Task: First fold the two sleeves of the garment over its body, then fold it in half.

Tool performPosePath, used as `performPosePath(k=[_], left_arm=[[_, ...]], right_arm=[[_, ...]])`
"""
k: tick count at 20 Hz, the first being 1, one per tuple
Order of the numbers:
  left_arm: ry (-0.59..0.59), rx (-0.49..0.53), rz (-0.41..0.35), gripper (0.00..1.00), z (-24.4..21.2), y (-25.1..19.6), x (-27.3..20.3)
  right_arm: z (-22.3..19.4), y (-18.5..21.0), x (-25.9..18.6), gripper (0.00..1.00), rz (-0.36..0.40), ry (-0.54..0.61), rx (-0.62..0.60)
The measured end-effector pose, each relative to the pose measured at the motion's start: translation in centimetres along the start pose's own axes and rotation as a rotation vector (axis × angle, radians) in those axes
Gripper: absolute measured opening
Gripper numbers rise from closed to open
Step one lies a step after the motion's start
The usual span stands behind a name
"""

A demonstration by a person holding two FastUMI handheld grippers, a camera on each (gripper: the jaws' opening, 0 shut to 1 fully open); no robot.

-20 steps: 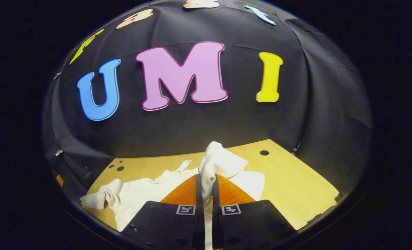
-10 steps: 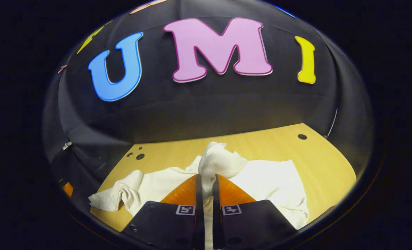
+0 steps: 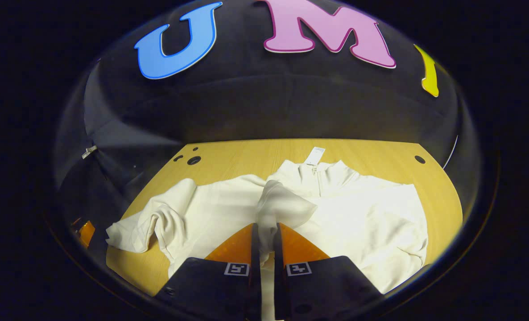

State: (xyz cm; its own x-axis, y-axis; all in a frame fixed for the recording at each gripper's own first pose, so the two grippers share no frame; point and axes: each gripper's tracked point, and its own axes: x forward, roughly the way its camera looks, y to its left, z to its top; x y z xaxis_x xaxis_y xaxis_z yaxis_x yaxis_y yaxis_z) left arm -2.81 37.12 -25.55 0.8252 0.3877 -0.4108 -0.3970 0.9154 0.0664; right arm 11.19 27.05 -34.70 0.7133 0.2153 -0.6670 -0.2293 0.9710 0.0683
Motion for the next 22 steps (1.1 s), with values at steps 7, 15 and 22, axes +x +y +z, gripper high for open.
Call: performPosePath(k=[7, 15, 22], left_arm=[[0.091, 0.022, 0.039, 0.99, -3.9, 1.6, 1.7], [0.154, 0.017, 0.076, 0.98, -6.2, 2.0, 3.7], [0.240, 0.033, 0.122, 0.97, -8.5, 2.6, 4.9]], right_arm=[[-2.3, 2.8, 0.2, 0.23, 0.065, 0.086, 0.011], [-1.8, 7.6, -3.9, 0.45, 0.254, 0.082, 0.027], [-0.5, 3.3, -8.6, 0.54, 0.231, 0.017, 0.017]])
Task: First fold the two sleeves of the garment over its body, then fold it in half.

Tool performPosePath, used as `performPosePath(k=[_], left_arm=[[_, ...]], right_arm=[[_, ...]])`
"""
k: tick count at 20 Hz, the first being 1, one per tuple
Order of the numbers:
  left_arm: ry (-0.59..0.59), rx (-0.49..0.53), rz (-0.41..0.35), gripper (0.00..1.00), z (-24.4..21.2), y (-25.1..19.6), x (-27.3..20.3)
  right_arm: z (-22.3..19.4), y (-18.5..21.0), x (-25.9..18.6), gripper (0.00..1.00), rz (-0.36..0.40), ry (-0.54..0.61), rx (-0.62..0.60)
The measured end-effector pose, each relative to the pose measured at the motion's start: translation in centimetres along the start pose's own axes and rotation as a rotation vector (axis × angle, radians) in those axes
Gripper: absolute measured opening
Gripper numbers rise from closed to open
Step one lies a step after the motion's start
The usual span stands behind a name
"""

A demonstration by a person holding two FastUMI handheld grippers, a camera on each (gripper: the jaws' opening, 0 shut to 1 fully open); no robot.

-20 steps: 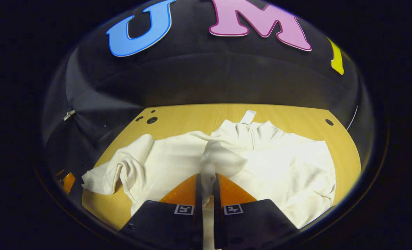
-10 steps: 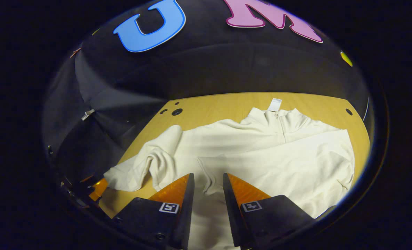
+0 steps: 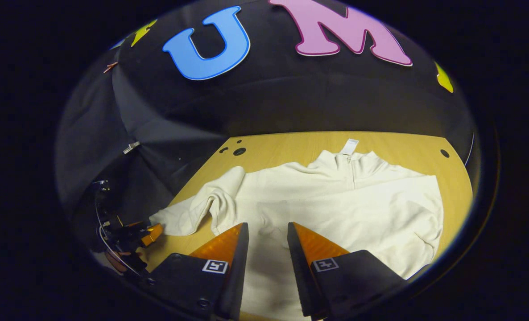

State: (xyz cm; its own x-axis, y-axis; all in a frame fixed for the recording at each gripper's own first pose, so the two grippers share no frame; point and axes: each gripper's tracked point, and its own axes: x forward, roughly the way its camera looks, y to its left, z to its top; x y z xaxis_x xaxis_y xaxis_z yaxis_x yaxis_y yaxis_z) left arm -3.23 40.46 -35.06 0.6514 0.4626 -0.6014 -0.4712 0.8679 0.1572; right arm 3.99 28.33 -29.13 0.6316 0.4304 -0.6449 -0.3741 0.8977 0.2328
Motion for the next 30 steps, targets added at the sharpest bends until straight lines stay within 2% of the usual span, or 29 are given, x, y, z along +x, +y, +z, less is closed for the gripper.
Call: performPosePath(k=[5, 6, 7, 9, 10, 12, 16, 19, 23, 24, 30], left_arm=[[0.046, 0.007, -0.012, 0.95, -1.0, -0.5, 0.4], [0.043, -0.003, -0.039, 0.95, -1.0, -1.1, 0.5], [0.053, -0.014, -0.061, 0.90, -1.0, -1.8, 0.5], [0.057, -0.003, -0.095, 0.61, -1.0, -2.8, 0.6], [0.053, 0.012, -0.106, 0.40, -0.9, -3.1, 0.5], [0.052, 0.023, -0.110, 0.19, -0.6, -3.2, 0.3], [0.029, 0.082, -0.118, 0.17, 1.4, -3.7, -1.0], [-0.015, 0.122, -0.149, 0.17, 4.2, -5.8, -2.3], [-0.077, 0.138, -0.217, 0.16, 8.3, -9.9, -4.3], [-0.095, 0.137, -0.245, 0.13, 9.4, -11.3, -5.1], [-0.140, 0.114, -0.394, 0.14, 13.6, -20.1, -8.7]], right_arm=[[-0.7, -2.9, -4.0, 0.54, -0.048, -0.024, 0.039], [-0.9, -3.5, -4.9, 0.54, -0.060, -0.029, 0.052], [-1.3, -4.0, -5.7, 0.54, -0.070, -0.030, 0.065], [-1.9, -4.9, -7.1, 0.54, -0.088, -0.030, 0.082], [-2.1, -5.6, -7.7, 0.54, -0.103, -0.034, 0.086], [-1.9, -6.7, -9.0, 0.54, -0.127, -0.053, 0.103], [-0.9, -9.6, -11.3, 0.54, -0.188, -0.102, 0.131], [-0.5, -12.2, -13.0, 0.54, -0.246, -0.126, 0.156], [0.0, -15.0, -15.0, 0.54, -0.302, -0.158, 0.186], [0.0, -15.6, -15.4, 0.54, -0.312, -0.162, 0.192], [-0.9, -18.3, -17.3, 0.54, -0.350, -0.149, 0.174]])
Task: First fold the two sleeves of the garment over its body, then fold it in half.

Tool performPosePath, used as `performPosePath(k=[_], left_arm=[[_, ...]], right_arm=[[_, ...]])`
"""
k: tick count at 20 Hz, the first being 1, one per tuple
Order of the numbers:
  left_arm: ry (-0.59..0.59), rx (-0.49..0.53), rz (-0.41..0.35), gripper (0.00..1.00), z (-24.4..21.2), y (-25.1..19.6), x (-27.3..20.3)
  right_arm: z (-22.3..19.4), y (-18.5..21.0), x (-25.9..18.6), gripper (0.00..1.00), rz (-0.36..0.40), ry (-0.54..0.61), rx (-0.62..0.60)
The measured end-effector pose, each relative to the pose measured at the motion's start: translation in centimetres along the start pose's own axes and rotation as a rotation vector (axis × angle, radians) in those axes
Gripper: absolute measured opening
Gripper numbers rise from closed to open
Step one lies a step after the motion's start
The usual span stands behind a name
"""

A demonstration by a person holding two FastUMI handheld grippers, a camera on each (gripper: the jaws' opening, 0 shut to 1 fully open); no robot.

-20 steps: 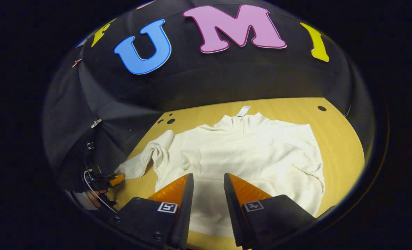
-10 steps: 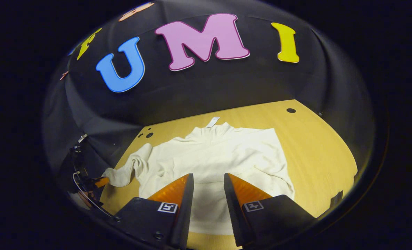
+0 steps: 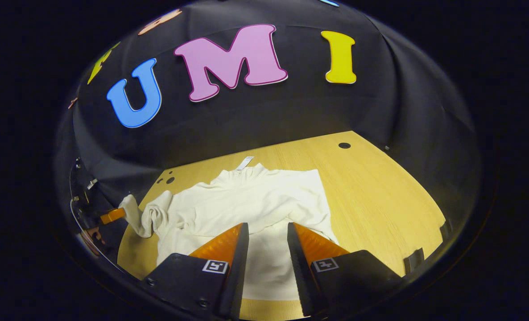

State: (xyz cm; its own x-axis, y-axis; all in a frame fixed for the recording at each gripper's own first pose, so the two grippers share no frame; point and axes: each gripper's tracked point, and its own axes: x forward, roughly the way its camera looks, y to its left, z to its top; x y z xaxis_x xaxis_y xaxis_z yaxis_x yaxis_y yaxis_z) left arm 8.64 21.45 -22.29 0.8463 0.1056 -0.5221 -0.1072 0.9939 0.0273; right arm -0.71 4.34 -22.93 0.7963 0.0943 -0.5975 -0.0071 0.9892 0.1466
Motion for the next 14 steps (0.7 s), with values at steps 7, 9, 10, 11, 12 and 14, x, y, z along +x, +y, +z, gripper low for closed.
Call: performPosePath(k=[7, 9, 10, 11, 12, 14], left_arm=[[-0.056, 0.032, -0.099, 0.14, 4.6, -9.7, 0.7], [-0.067, 0.035, -0.135, 0.14, 5.2, -12.8, 0.6], [-0.066, 0.039, -0.152, 0.14, 5.5, -14.3, 0.7], [-0.065, 0.045, -0.170, 0.14, 5.6, -15.9, 0.7], [-0.064, 0.052, -0.190, 0.14, 5.6, -17.5, 0.7], [-0.069, 0.066, -0.225, 0.14, 5.5, -20.7, 0.6]], right_arm=[[0.3, -3.6, 0.5, 0.54, -0.007, 0.014, -0.013], [0.2, -4.4, 0.7, 0.54, -0.003, 0.021, -0.011], [0.1, -4.8, 0.8, 0.54, -0.003, 0.024, -0.011], [0.2, -5.3, 0.9, 0.54, -0.003, 0.026, -0.010], [0.1, -5.7, 1.0, 0.54, -0.003, 0.028, -0.006], [0.6, -6.8, 1.0, 0.54, -0.007, 0.016, -0.002]])
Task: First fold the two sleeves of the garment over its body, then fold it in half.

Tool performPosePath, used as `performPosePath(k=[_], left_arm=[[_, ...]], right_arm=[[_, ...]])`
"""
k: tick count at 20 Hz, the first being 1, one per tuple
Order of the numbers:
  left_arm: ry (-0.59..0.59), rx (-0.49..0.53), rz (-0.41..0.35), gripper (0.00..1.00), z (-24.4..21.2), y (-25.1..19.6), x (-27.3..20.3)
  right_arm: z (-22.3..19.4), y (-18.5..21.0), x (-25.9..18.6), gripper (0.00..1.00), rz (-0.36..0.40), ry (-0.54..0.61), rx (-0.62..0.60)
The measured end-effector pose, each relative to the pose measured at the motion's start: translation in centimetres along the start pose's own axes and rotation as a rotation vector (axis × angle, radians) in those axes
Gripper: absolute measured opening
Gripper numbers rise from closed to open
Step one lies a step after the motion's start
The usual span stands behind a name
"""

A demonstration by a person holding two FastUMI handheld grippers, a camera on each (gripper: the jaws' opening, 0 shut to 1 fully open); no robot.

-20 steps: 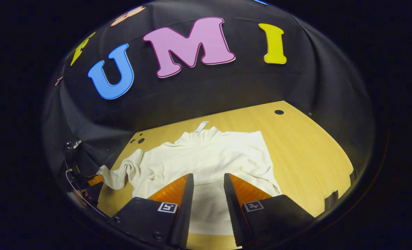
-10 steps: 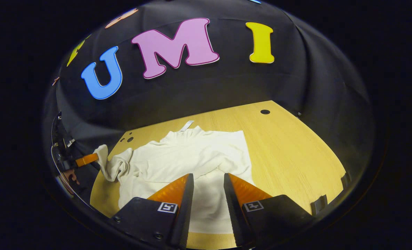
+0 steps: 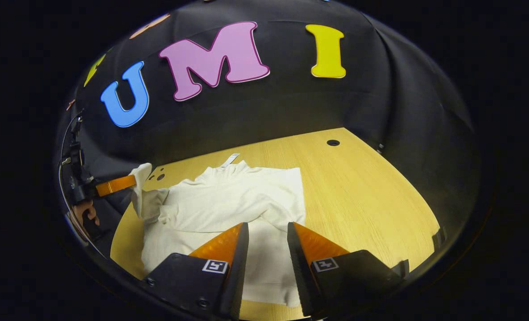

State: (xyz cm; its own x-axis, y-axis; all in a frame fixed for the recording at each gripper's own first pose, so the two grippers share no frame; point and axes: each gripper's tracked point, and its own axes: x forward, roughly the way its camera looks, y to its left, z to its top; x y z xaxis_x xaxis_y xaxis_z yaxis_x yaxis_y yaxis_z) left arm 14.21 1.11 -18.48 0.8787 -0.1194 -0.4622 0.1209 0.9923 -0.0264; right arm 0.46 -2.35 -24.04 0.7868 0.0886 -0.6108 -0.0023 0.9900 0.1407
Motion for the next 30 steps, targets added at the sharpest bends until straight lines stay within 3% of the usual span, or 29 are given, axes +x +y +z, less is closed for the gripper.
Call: performPosePath(k=[9, 14, 15, 17, 20, 22, 24, 27, 30], left_arm=[[0.023, 0.056, -0.091, 0.14, -2.2, -11.0, 3.0], [0.071, 0.077, -0.087, 0.15, -5.5, -13.9, 5.9], [0.077, 0.089, -0.091, 0.20, -6.3, -14.2, 6.4], [0.090, 0.110, -0.098, 0.16, -7.6, -15.1, 7.2], [0.114, 0.130, -0.119, 0.27, -9.4, -16.2, 7.5], [0.111, 0.140, -0.157, 0.27, -9.6, -17.3, 7.2], [0.099, 0.156, -0.197, 0.36, -9.4, -18.9, 6.8], [0.072, 0.165, -0.274, 0.67, -8.7, -21.2, 5.8], [0.061, 0.144, -0.323, 0.81, -8.3, -22.1, 4.3]], right_arm=[[-0.7, -4.8, -1.0, 0.54, -0.040, 0.001, 0.040], [-2.1, -6.1, -1.9, 0.54, -0.053, 0.023, 0.059], [-2.2, -6.3, -2.1, 0.54, -0.055, 0.025, 0.056], [-2.5, -6.5, -2.6, 0.54, -0.059, 0.037, 0.048], [-2.4, -6.9, -3.5, 0.54, -0.070, 0.034, 0.035], [-2.5, -7.2, -4.0, 0.54, -0.077, 0.031, 0.040], [-2.6, -7.4, -4.5, 0.54, -0.086, 0.029, 0.047], [-2.8, -7.7, -4.9, 0.54, -0.103, 0.026, 0.063], [-2.8, -7.9, -5.4, 0.54, -0.119, 0.019, 0.073]])
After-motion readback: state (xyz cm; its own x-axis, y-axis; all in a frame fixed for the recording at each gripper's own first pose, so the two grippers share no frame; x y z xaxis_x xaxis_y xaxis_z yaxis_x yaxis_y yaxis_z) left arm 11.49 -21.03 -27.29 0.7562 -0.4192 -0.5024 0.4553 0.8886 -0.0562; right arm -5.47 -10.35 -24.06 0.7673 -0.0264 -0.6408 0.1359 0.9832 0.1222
